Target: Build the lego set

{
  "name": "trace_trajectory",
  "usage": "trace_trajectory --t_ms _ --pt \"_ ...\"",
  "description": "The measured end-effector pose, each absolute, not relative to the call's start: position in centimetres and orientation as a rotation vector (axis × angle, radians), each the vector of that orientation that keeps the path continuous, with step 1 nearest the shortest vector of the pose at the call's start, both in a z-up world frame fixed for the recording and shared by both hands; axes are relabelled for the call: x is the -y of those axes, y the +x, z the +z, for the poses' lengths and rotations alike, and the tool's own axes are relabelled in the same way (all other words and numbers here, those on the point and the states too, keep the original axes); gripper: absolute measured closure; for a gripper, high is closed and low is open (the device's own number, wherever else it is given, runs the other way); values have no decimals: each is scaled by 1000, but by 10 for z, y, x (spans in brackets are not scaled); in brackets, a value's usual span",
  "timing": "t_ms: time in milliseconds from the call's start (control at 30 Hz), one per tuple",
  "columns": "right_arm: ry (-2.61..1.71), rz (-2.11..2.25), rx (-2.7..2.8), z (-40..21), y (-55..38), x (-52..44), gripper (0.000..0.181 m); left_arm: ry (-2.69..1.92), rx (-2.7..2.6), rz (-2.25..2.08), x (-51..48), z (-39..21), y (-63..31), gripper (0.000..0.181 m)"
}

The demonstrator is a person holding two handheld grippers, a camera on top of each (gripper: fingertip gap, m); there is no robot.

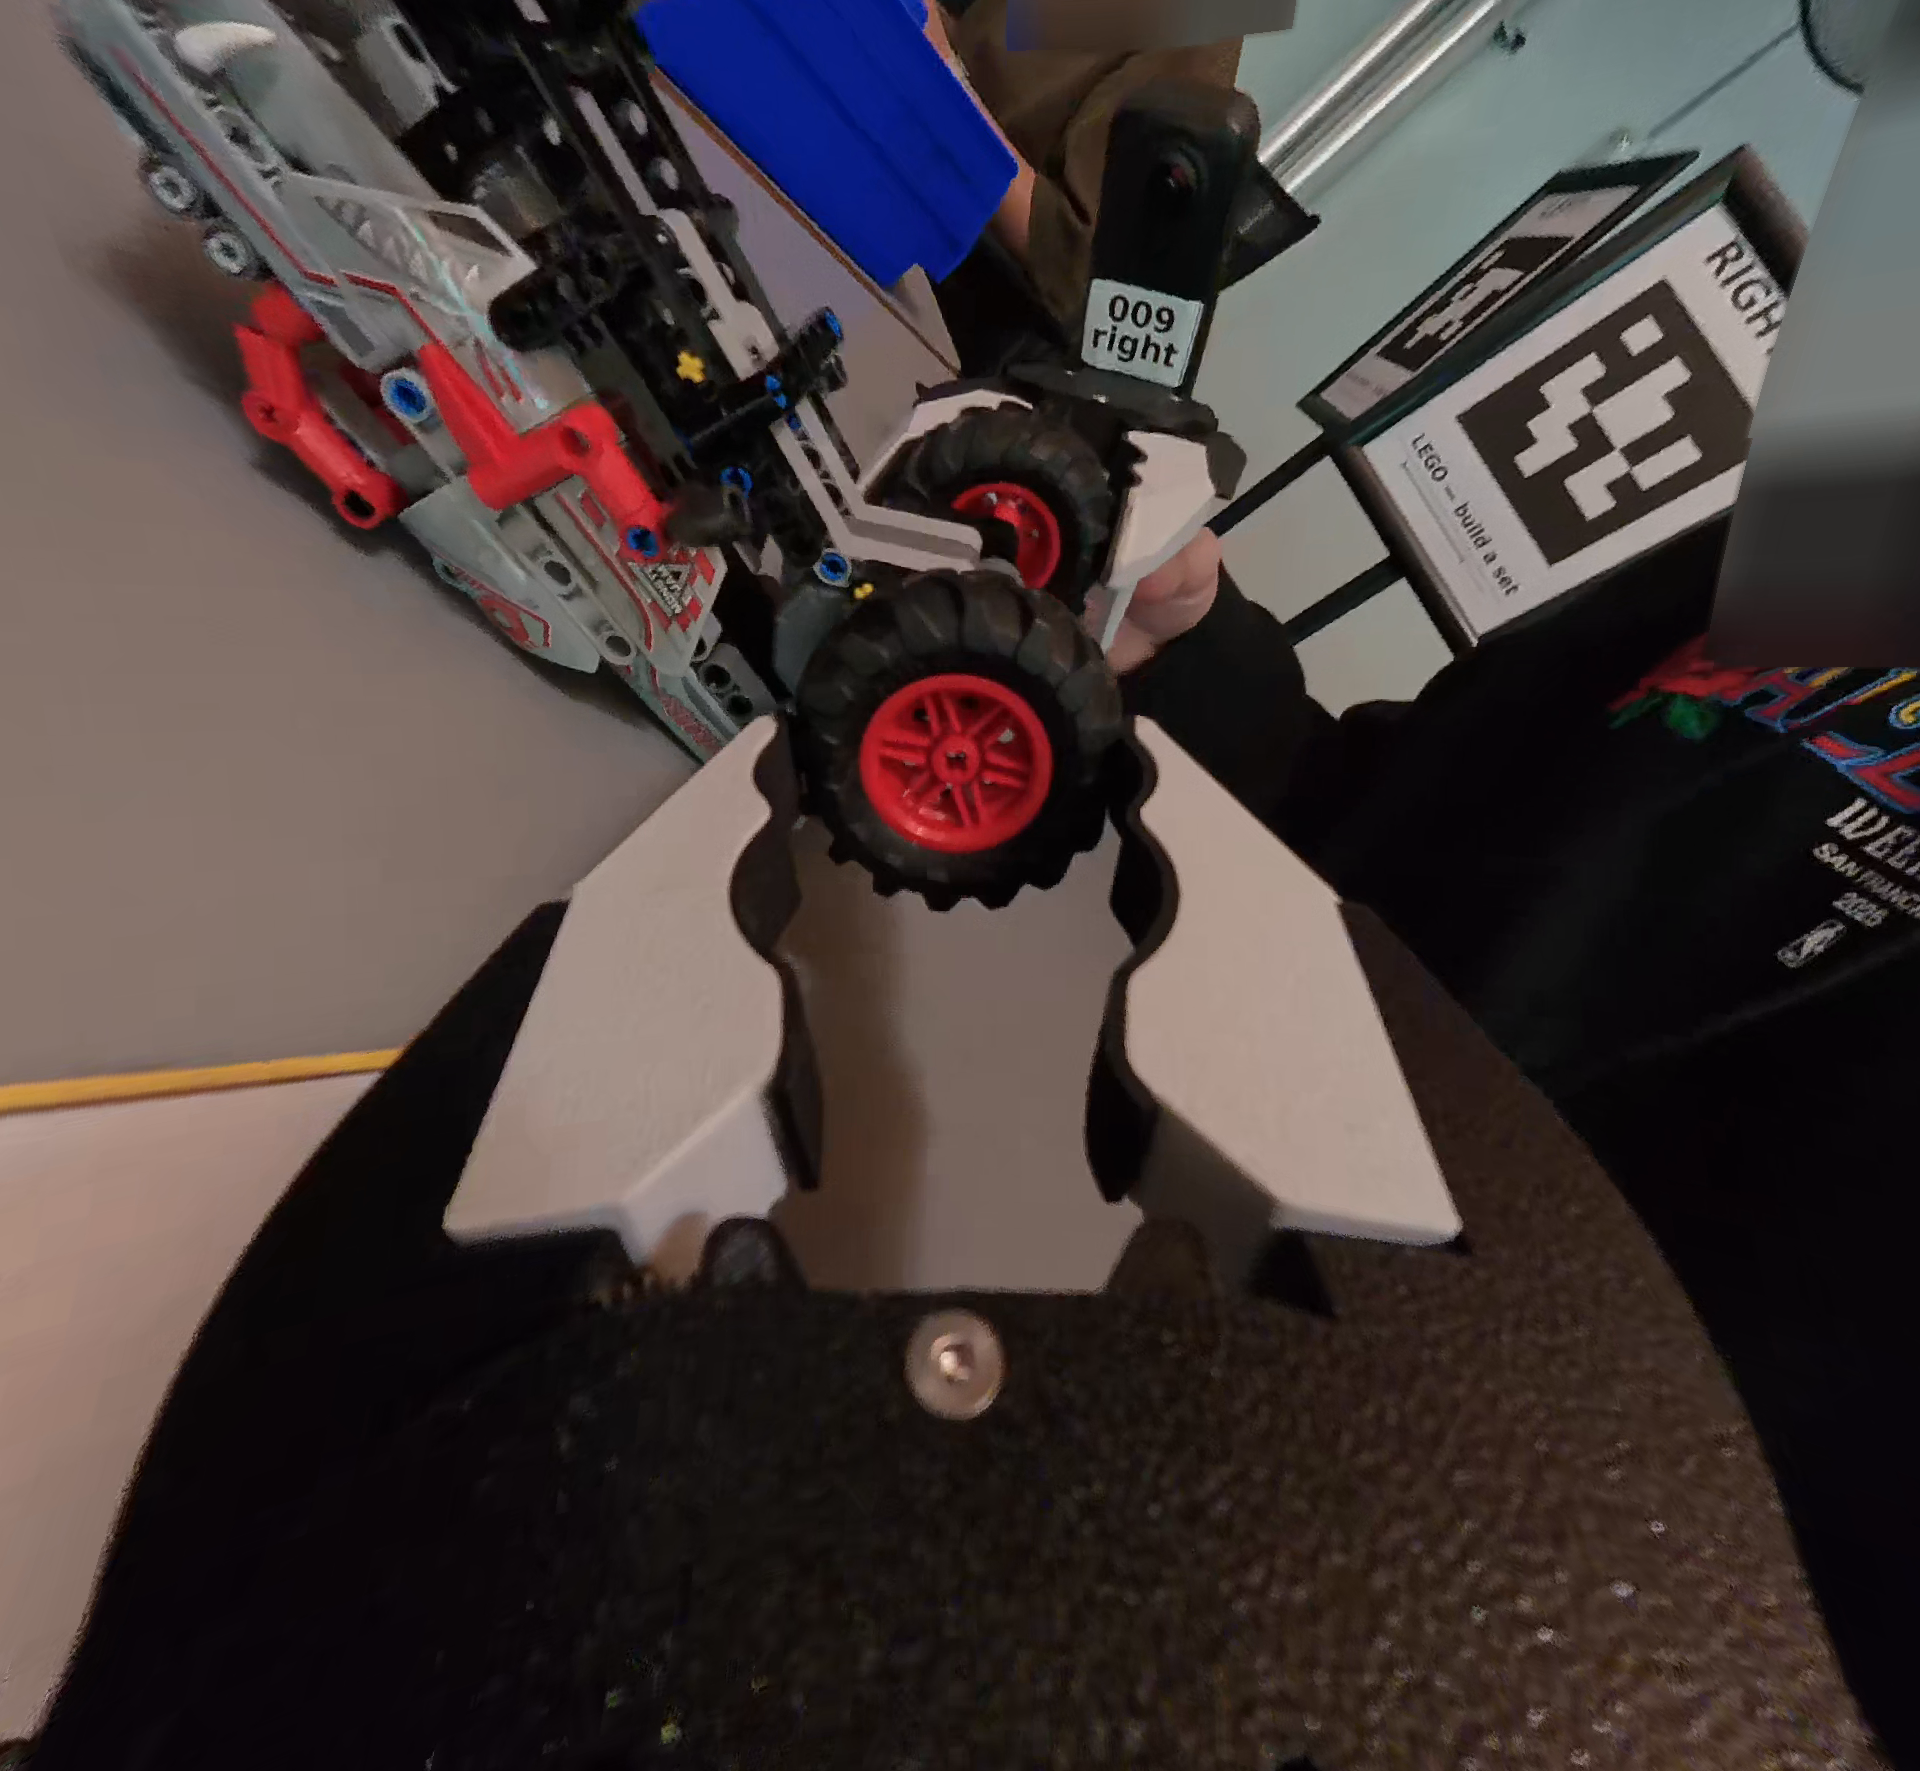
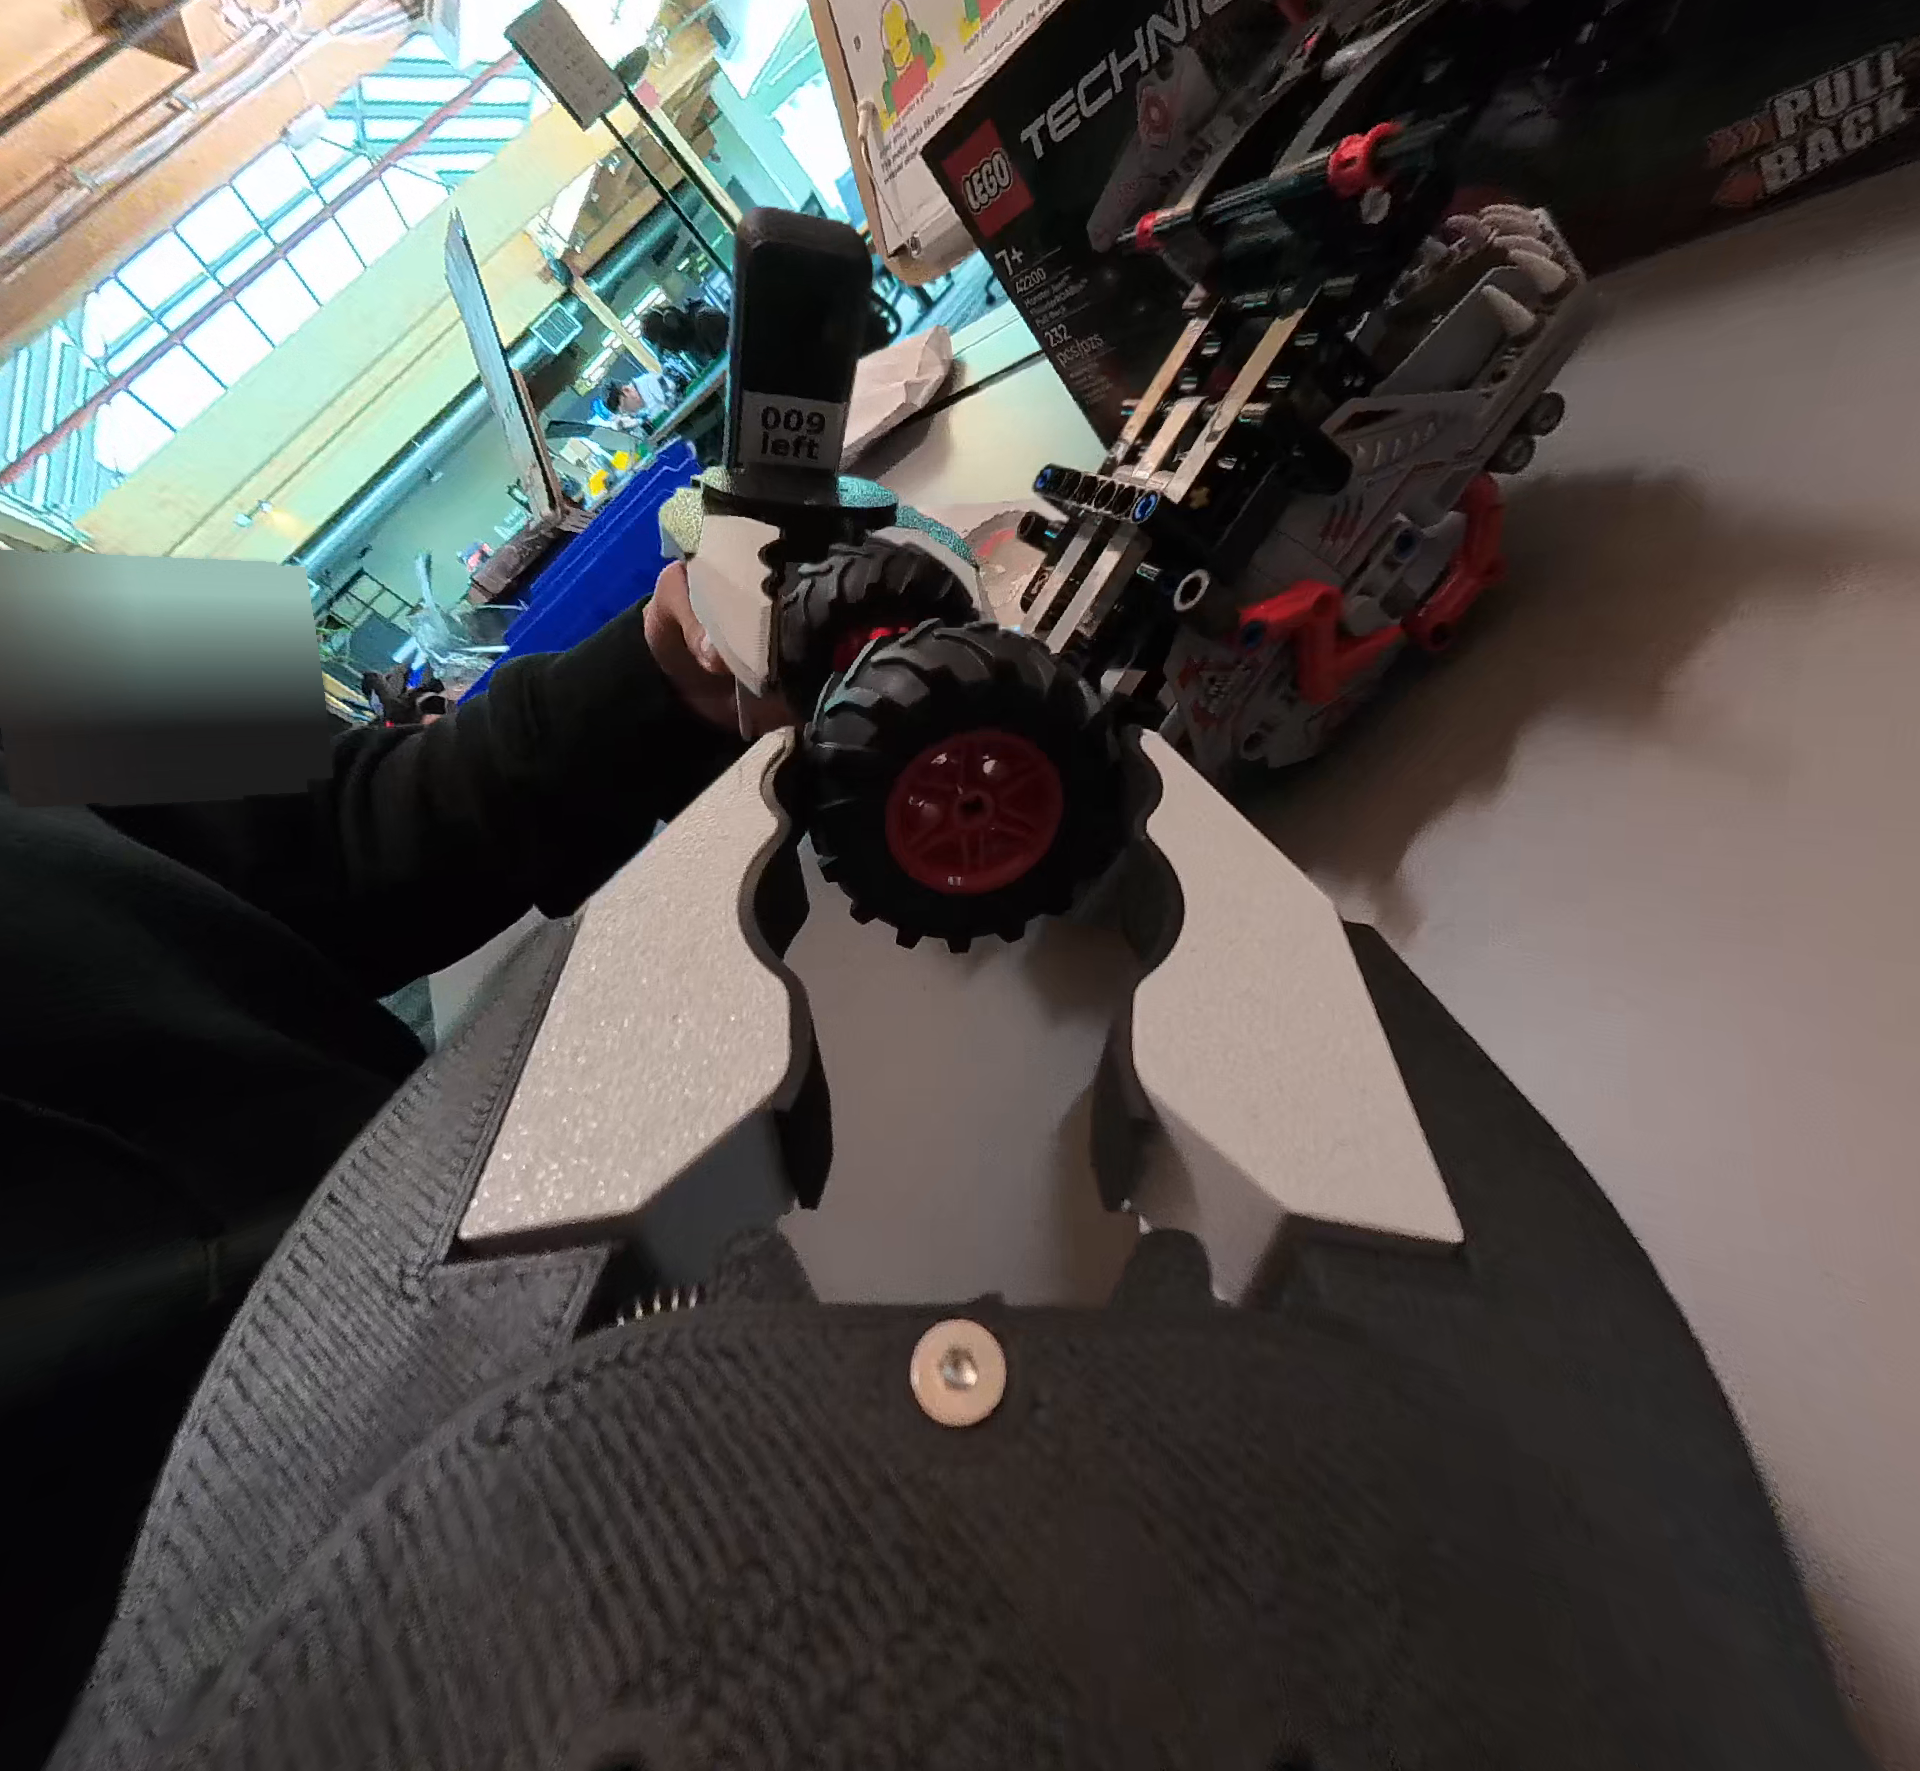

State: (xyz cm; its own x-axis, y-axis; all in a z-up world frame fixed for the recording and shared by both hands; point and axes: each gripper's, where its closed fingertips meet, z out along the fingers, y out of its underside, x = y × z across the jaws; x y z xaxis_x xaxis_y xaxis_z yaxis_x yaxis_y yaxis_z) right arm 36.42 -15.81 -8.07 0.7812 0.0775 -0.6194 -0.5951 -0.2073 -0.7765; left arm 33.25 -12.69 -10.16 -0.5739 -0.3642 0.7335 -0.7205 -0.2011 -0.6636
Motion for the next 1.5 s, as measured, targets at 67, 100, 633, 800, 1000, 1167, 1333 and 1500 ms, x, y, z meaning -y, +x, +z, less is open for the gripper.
trace_trajectory --t_ms 67,100,633,800,1000,1167,1333,1500 --pt "-1681 656 -413 -81 364 158 122 1275 1758 1861 127 -101 333 123" --pt "-1682 655 -413 -82 364 159 122 1284 1728 1881 126 -100 335 123" --pt "-1661 692 -448 -89 367 162 121 1322 1724 1934 126 -99 341 121" --pt "-1659 705 -449 -94 368 162 121 1215 1952 1948 126 -97 338 120" --pt "-1664 710 -442 -94 368 162 121 1094 2016 1920 128 -92 335 112" --pt "-1664 708 -442 -94 367 162 121 1072 2062 1902 123 -92 330 122" --pt "-1662 711 -443 -94 367 163 121 1071 2230 1828 113 -93 323 120" --pt "-1662 714 -444 -94 367 163 121 1144 2772 1395 85 -126 313 108"
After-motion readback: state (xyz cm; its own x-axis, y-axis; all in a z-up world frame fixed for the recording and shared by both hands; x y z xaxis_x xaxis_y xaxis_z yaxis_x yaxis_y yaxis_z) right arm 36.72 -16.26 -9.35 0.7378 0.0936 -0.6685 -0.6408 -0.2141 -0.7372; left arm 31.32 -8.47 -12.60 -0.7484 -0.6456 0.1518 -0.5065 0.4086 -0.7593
